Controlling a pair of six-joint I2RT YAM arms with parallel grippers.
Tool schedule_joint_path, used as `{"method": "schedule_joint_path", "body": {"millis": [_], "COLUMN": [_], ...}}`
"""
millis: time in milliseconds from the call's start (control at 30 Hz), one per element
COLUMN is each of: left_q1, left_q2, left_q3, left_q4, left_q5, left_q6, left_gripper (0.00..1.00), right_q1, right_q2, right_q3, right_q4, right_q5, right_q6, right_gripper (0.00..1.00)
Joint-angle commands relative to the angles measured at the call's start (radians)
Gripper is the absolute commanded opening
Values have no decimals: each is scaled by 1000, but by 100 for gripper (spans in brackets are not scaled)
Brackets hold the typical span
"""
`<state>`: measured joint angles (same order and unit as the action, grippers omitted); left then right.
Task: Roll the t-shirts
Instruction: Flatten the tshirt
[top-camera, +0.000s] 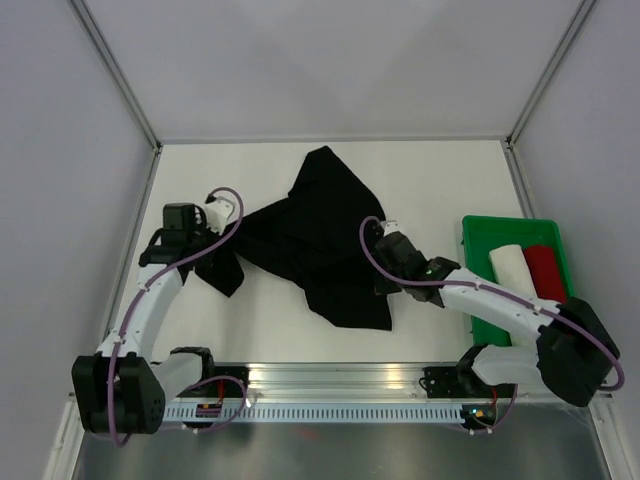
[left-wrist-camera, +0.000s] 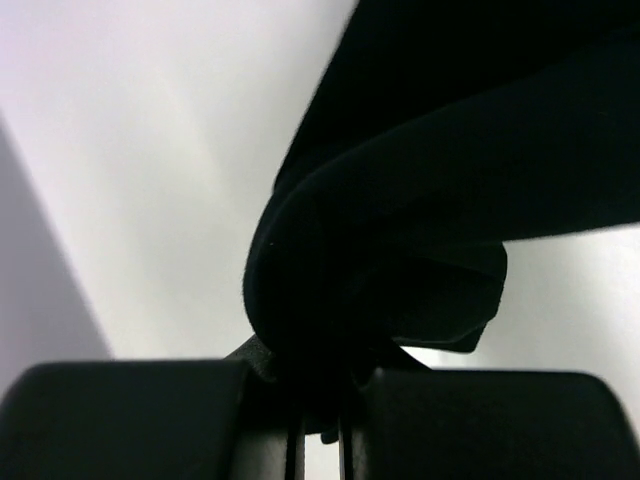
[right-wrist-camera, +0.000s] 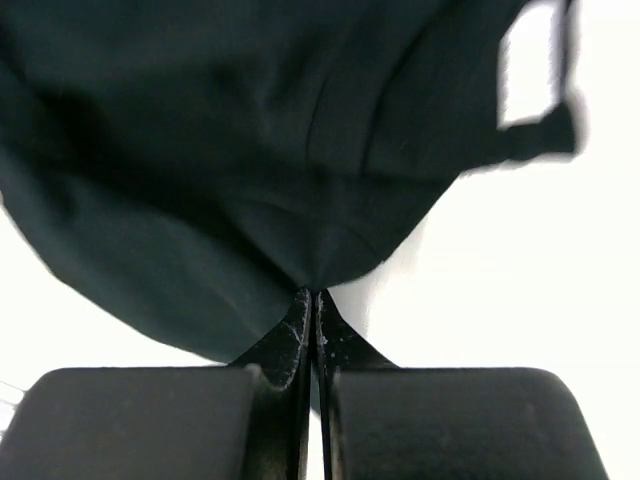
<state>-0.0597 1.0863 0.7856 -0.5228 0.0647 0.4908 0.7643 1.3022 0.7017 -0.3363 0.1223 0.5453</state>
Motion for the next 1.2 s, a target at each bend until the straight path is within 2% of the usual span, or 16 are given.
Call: {"method": "schedule_joint_path", "body": {"millis": [0,100,300,400,467,533,600,633,667,700,767,867,1000,1067,1133,1167], "left_q1": [130,150,141,143,143,141,143,143,141,143,143,141,141,143,141,141], "left_q2": [30,87,175,173,146,123,84,74,63,34,-3,-77,-109,-66,45,88], "left_q3": [56,179,444,446,396,273,184,106,74,23,-6,15,93,127,158,174], "left_q4": [121,119,116,116,113,109,52,12,-32,-133,-225,-353,-352,-303,-257,-253], "left_q5": [-69,16,190,214,230,245,260,268,274,282,302,377,559,572,520,483], "left_q6": [94,94,34,12,41,128,221,332,382,428,521,549,450,367,246,217], "left_gripper": [3,3,4,4,6,7,14,20,40,51,69,85,84,69,51,50], "right_q1": [-49,-80,-176,-203,-203,-203,-203,-201,-203,-203,-201,-201,-203,-203,-203,-203], "right_q2": [-118,-120,-15,-20,-35,-66,-83,-89,-96,-112,-126,-139,-142,-144,-146,-150], "right_q3": [105,211,556,637,608,528,475,429,408,369,340,309,292,288,280,277], "right_q4": [-36,-40,-75,-98,-96,-86,-83,-84,-83,-79,-70,-64,-61,-61,-56,-58], "right_q5": [53,36,16,8,-7,-50,-73,-85,-85,-87,-90,-87,-79,-76,-75,-75], "right_q6": [-45,-117,-232,-258,-255,-246,-231,-228,-220,-213,-206,-203,-206,-208,-206,-205], "right_gripper": [0,0,0,0,0,0,0,0,0,0,0,0,0,0,0,0]}}
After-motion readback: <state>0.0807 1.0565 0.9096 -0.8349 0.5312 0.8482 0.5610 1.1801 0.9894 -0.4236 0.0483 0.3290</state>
